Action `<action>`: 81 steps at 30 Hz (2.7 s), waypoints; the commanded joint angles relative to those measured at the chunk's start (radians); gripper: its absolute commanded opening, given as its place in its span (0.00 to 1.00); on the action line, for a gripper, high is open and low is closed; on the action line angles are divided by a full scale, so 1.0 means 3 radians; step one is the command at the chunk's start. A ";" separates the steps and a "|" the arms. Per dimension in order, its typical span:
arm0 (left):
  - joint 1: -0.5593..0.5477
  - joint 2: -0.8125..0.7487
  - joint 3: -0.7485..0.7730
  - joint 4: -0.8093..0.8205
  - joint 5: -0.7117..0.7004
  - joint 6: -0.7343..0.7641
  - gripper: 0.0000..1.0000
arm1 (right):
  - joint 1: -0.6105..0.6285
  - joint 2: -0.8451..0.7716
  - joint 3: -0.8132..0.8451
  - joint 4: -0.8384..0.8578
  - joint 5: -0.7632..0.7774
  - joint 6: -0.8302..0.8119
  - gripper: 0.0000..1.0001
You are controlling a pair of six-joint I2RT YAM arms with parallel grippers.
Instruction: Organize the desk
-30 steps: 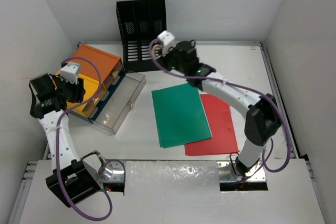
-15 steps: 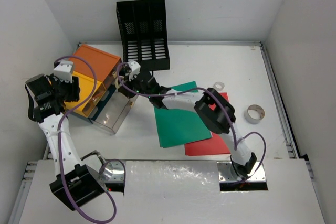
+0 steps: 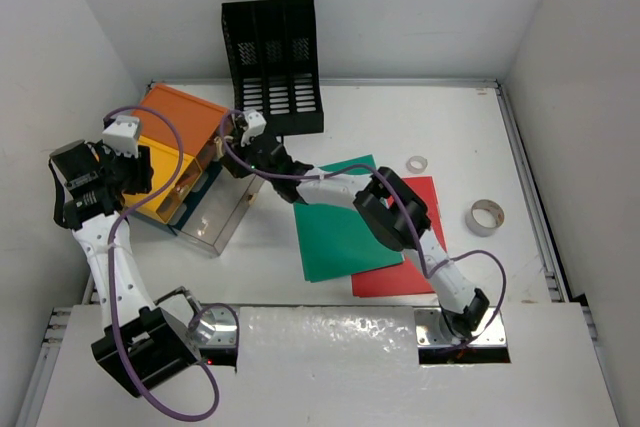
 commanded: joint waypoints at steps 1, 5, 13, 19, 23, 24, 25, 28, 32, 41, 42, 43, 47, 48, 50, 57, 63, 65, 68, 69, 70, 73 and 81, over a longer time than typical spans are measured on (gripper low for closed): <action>0.0047 -0.0022 0.0012 0.0138 -0.0016 0.0042 0.44 | 0.0013 0.0193 0.0395 -0.0374 0.0177 0.0075 0.00; 0.0057 -0.0048 -0.0013 0.0108 -0.0052 0.0129 0.44 | 0.0018 0.0199 0.0275 -0.0427 0.0346 0.0131 0.01; 0.0062 -0.0068 -0.0054 0.0138 -0.0052 0.0144 0.44 | 0.0018 0.0158 0.0259 -0.0503 0.0367 -0.0006 0.31; 0.0067 -0.0032 -0.0075 0.0154 -0.0042 0.0150 0.45 | 0.0033 -0.0006 0.0274 -0.0519 0.0183 -0.0246 0.54; 0.0067 -0.0042 -0.0080 0.0149 -0.0042 0.0144 0.45 | 0.0064 -0.0251 0.0234 -0.0595 0.0157 -0.0558 0.56; 0.0067 -0.0042 -0.0075 0.0149 -0.0042 0.0150 0.45 | 0.0064 -0.0317 0.0203 -0.0600 0.0142 -0.0609 0.58; 0.0067 -0.0042 -0.0070 0.0149 -0.0037 0.0150 0.45 | 0.0064 -0.0490 0.0116 -0.0631 0.0101 -0.0716 0.59; 0.0067 -0.0037 -0.0070 0.0154 -0.0027 0.0139 0.45 | 0.0054 -0.0961 -0.0073 -0.0753 0.0065 -0.0962 0.68; 0.0072 -0.0027 -0.0080 0.0149 0.0024 0.0134 0.45 | -0.0068 -0.1695 -0.0619 -0.1176 0.0101 -0.1406 0.79; 0.0077 -0.0022 -0.0121 0.0174 0.0101 0.0119 0.45 | -0.1744 -0.2879 -0.2065 -0.1966 -0.0042 -0.0800 0.68; 0.0082 -0.0022 -0.0116 0.0169 0.0101 0.0119 0.45 | -0.2035 -0.2935 -0.2194 -0.1930 -0.0058 -0.0754 0.54; 0.0087 -0.0022 -0.0111 0.0164 0.0106 0.0124 0.45 | -0.2159 -0.2931 -0.2378 -0.1859 0.0003 -0.0708 0.46; 0.0093 -0.0042 -0.0110 0.0138 0.0050 0.0160 0.45 | -0.2671 -0.2635 -0.2355 -0.1924 0.0000 -0.0580 0.12; 0.0088 -0.0042 -0.0105 0.0138 0.0040 0.0170 0.45 | -0.2828 -0.2457 -0.2299 -0.1950 -0.0067 -0.0564 0.12; 0.0093 -0.0032 -0.0100 0.0128 0.0014 0.0180 0.45 | -0.2932 -0.2287 -0.2094 -0.2133 -0.0149 -0.0574 0.14; 0.0093 0.0014 -0.0121 0.0174 -0.0011 0.0175 0.45 | -0.3030 -0.1822 -0.1859 -0.2308 -0.0073 -0.0723 0.29; 0.0093 0.0034 -0.0141 0.0184 -0.0037 0.0201 0.45 | -0.3029 -0.1428 -0.1537 -0.2456 -0.0032 -0.0722 0.29; 0.0093 0.0039 -0.0156 0.0200 -0.0072 0.0216 0.45 | -0.3029 -0.1305 -0.1429 -0.2538 0.0039 -0.0748 0.28; 0.0093 0.0060 -0.0156 0.0215 -0.0088 0.0216 0.45 | -0.3029 -0.1259 -0.1418 -0.2635 0.0101 -0.0789 0.24; 0.0093 0.0065 -0.0156 0.0225 -0.0083 0.0216 0.45 | -0.3035 -0.1269 -0.1464 -0.2605 0.0141 -0.0794 0.24; 0.0093 0.0065 -0.0156 0.0220 -0.0073 0.0216 0.45 | -0.3030 -0.1274 -0.1495 -0.2580 0.0167 -0.0799 0.22; 0.0098 0.0075 -0.0167 0.0230 -0.0047 0.0211 0.45 | -0.3035 -0.1294 -0.1531 -0.2584 0.0172 -0.0835 0.17; 0.0098 0.0039 -0.0177 0.0205 -0.0047 0.0221 0.45 | -0.2978 -0.1208 -0.1414 -0.2656 0.0208 -0.0927 0.02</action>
